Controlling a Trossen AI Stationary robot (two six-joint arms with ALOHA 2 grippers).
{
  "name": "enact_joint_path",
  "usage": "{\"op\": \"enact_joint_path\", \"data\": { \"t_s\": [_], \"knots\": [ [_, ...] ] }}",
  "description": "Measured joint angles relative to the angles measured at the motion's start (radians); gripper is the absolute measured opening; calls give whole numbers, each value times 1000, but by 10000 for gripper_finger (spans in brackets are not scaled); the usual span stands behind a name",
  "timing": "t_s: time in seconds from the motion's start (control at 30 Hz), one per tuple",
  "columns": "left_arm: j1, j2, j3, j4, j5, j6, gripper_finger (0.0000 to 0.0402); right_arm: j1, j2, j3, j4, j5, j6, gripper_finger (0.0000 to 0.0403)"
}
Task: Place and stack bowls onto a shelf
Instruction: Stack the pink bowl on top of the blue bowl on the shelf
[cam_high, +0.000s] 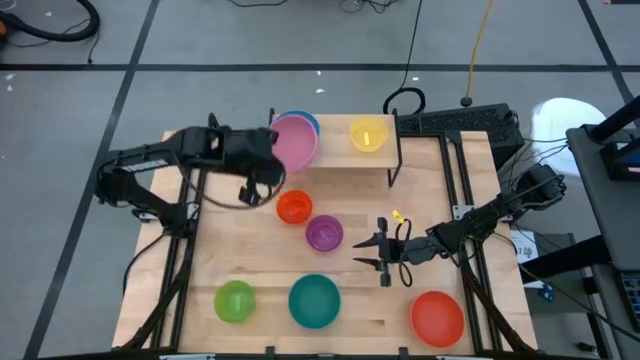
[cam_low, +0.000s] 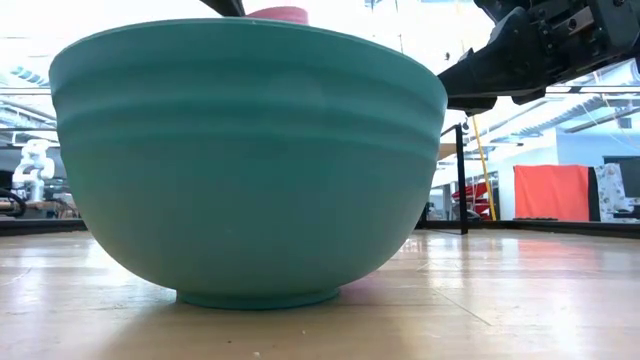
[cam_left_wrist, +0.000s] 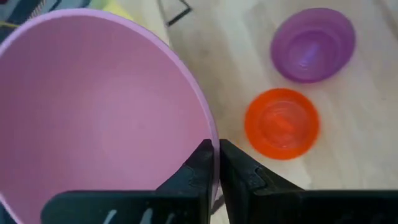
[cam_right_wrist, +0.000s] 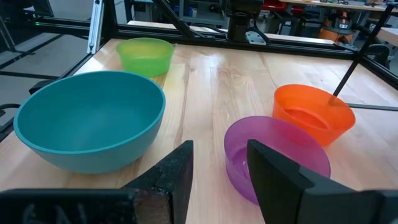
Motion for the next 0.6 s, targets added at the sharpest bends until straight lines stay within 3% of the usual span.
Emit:
{"op": "enact_joint_path", "data": {
  "t_s": [0.17, 0.37, 0.6],
  "knots": [
    [86, 20, 63, 7, 6, 70, 10, 0, 0, 0, 0, 0, -5, 141],
    [157, 93, 200, 4, 7, 139, 21, 0, 0, 0, 0, 1, -5, 141],
    [248, 215, 331, -49, 92, 167, 12, -1, 0, 0, 0, 23, 8, 141]
  ]
}}
